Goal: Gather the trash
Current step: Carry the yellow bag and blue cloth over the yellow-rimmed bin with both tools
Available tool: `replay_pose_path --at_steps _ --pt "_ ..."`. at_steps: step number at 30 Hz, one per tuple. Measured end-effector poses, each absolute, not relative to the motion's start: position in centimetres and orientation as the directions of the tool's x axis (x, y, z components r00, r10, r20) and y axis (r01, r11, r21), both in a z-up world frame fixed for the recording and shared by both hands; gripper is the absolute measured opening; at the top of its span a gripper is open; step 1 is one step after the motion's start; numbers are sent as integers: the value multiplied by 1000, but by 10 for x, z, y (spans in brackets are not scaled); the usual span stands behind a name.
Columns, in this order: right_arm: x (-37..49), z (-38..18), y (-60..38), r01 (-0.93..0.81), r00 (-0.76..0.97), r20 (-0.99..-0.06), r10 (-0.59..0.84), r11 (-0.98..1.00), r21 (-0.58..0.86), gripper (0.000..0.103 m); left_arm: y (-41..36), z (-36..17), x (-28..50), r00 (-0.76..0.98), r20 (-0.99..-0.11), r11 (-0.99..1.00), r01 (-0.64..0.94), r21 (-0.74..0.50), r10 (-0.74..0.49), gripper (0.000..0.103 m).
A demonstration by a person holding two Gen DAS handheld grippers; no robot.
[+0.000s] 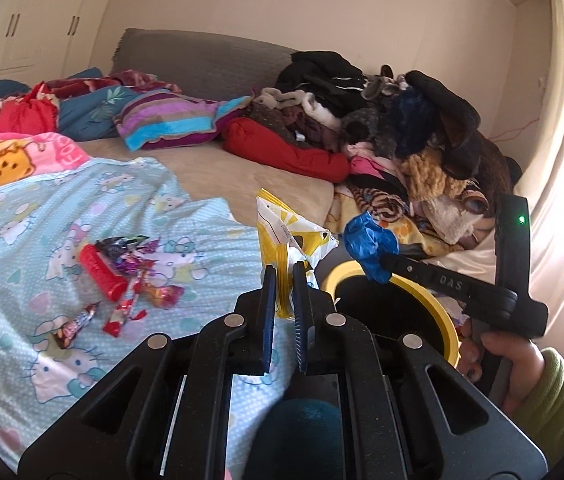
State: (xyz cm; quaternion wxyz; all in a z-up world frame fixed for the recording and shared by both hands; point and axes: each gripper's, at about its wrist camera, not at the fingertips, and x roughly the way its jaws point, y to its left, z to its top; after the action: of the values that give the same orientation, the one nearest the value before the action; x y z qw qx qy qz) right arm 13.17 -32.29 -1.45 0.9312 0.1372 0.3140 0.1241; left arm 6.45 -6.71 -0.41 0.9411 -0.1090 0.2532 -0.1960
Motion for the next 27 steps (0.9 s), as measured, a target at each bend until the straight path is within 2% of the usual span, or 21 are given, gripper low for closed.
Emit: replay_pose_path --at_steps 27 --pt "135 -34 -411 81 785 -599 160 931 356 7 -145 -18 71 697 -479 845 464 -265 -533 5"
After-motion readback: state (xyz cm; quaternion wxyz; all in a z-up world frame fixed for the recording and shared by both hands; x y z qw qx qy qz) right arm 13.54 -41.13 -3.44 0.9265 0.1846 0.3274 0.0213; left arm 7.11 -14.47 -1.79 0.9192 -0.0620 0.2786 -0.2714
